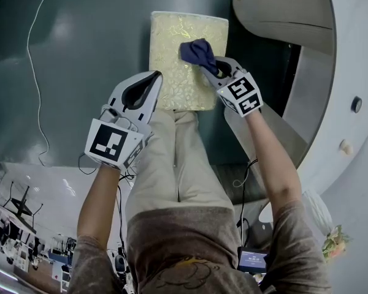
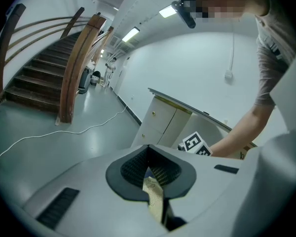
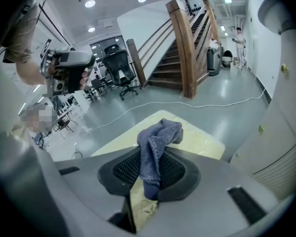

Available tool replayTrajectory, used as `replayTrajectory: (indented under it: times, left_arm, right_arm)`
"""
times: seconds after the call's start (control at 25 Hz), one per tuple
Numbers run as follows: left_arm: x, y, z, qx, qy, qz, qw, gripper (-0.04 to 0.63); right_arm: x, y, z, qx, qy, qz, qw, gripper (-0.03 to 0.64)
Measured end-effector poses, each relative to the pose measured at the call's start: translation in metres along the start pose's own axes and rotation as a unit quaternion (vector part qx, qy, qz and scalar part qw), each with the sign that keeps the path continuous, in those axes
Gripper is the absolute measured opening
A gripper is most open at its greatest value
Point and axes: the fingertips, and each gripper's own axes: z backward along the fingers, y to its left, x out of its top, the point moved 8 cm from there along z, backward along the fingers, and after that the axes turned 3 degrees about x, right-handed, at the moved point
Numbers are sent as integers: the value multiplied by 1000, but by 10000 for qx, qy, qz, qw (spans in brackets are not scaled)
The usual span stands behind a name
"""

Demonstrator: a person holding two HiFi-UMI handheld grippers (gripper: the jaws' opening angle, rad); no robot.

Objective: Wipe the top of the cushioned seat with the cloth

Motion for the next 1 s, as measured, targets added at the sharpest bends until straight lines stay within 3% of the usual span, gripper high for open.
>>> replayTrajectory:
  times: [0.56,1.0]
  left_arm:
    - [-3,23,-12,104,80,117,9998,15]
    - [-1,40,-13,131,101,171,9997,15]
  right_arm:
    - [66,-109,-20,-857,-138,514,9949,91]
    - [53,-119,-53,-654,422,497,9957,91]
